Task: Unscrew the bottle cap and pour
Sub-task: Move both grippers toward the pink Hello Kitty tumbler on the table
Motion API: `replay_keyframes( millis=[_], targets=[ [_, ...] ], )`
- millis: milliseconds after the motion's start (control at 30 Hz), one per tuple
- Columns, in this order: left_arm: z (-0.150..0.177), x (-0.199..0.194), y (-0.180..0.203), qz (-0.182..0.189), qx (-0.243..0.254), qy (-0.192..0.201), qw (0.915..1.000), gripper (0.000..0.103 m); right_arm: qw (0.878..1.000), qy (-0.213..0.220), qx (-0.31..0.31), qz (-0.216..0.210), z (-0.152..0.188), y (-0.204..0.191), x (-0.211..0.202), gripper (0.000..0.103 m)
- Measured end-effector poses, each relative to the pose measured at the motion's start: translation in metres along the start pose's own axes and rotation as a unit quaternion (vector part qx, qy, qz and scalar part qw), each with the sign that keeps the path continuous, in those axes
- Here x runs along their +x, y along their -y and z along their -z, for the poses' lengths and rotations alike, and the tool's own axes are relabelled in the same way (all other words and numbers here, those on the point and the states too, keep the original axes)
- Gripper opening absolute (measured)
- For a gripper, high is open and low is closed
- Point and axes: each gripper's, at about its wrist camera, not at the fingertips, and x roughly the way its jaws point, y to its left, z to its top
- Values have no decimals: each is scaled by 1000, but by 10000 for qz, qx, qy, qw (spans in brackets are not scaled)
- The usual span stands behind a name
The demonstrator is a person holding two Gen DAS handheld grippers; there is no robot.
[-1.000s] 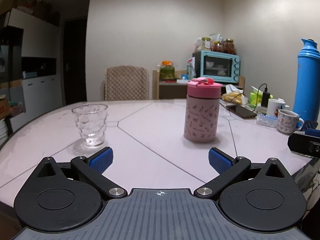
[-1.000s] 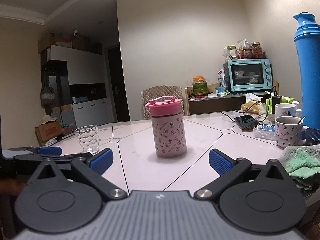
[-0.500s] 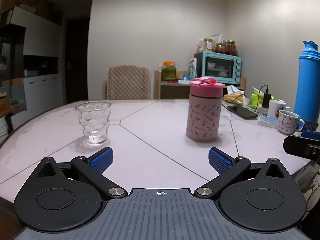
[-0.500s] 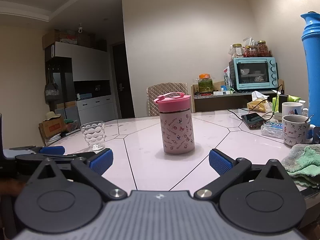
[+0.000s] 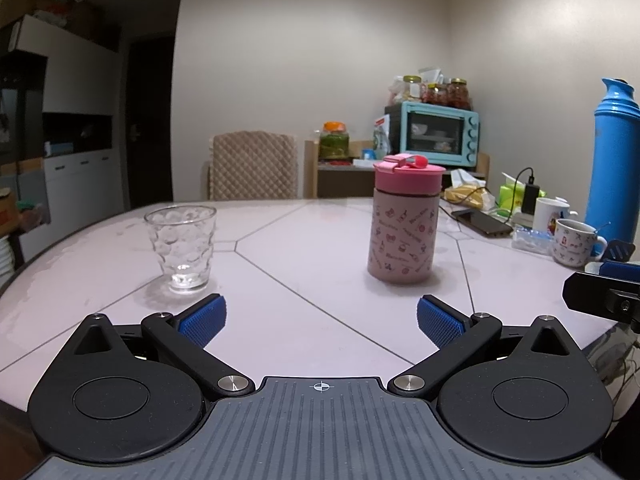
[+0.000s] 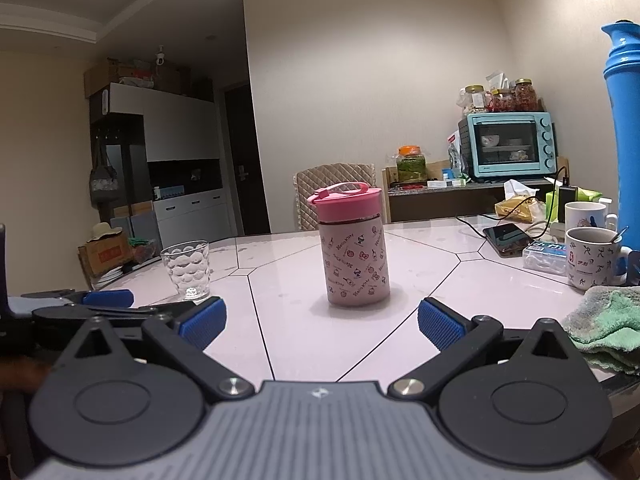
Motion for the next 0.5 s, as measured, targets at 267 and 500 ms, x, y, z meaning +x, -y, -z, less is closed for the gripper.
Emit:
replay_keyframes(
  millis=[267, 500],
  targets=[
    [-1, 6, 3, 73, 65, -2, 10000, 103, 10000, 21, 36, 18, -2, 3, 0, 103],
    [-4, 14, 3, 152, 89, -31, 9998, 103, 9999, 89, -1, 81, -9, 5, 1, 103]
  ],
)
